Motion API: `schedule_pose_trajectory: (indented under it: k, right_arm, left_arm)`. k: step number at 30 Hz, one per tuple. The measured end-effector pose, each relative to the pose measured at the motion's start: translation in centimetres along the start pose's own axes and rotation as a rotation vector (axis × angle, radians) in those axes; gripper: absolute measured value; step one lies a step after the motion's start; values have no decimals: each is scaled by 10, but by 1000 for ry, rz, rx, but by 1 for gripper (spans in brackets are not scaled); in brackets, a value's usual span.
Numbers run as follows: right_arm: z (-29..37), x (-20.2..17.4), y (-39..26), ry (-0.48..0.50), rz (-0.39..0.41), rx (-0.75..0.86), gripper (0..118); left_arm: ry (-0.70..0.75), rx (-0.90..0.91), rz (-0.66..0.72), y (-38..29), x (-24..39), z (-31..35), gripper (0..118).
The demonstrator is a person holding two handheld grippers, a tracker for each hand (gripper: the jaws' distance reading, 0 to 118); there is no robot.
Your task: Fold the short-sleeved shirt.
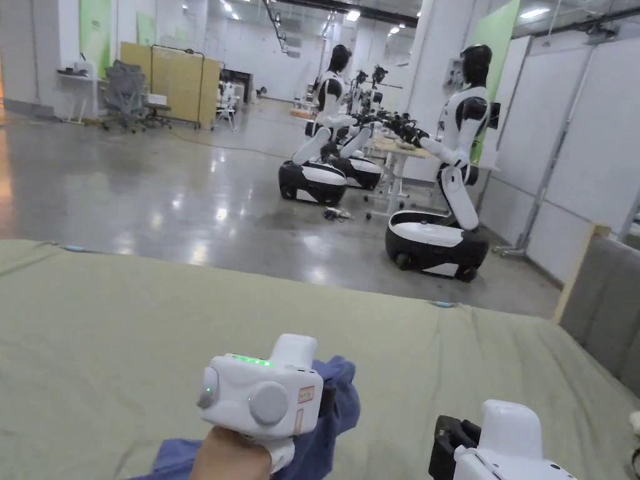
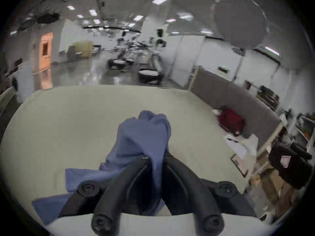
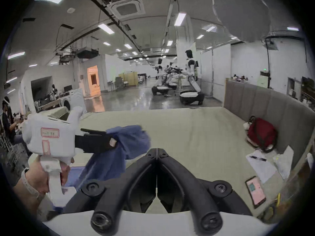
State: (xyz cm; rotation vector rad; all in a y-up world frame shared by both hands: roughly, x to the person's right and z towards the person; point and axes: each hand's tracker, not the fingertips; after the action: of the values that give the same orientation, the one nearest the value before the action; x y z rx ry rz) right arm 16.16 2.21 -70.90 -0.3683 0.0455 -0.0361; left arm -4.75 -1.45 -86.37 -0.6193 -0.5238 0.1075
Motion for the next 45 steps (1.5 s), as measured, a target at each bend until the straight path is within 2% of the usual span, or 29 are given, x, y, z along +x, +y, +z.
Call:
schedule_pose_trajectory:
  k: [4,8,13,14,15,17,18,20,26,30,31,32,33,34,35,36,40,45]
  right_arm:
    - [5,43,-11,-64,-5,-15,4]
    - [5,79,-26,-114,-17,-34,4]
    - [2,108,-35,-143,-44,-49,4]
    - [2,110,-35,-141,-46,-54,4]
    - [3,110,-35,-141,-49,-55,4]
    - [10,107,-36,-138,-48,-50,4]
    - [15,103,-37,-130,-32,-30,4]
    - [22,92,-36,-115,8,5,4]
    - [31,44,-39,-35,40,96,4]
    - [27,7,-45,27,62,129,4]
    - [25,-3,-48,24,74,134,4]
    - [23,-13,-50,9,82,141,4]
    - [22,-21,-51,6,84,142,4]
    - [18,-26,-54,5,81,141,4]
    - [17,-29,-54,5,78,141,4]
    - [17,-33,-54,6,73,141,4]
    - [12,-33,-56,24,90,111,4]
    - [5,-28,-58,11,103,80,4]
  left_arm:
    - [-24,-105,-53,-22,63,-67,6]
    - [43,-280,-63,-70,84,-143,6]
    - [93,-324,-107,-101,92,-169,8]
    - [94,-308,-106,-101,91,-163,15]
    - [80,-288,-88,-98,88,-153,38]
    - [16,-223,-57,-93,85,-119,111]
    - [8,-160,-85,-91,84,-91,118]
    - [59,-10,-140,-84,79,-33,118]
    - [260,281,-214,-97,40,138,118]
    - [435,290,-219,-118,-9,210,118]
    - [452,280,-200,-123,-21,222,117]
    - [474,280,-175,-127,-33,233,108]
    - [501,272,-154,-130,-43,241,93]
    - [528,261,-129,-133,-54,247,69]
    - [535,243,-111,-135,-63,249,21]
    - [534,214,-80,-137,-76,250,0]
    - [564,89,17,-137,-132,234,0]
    - [561,-101,119,-131,-207,169,0]
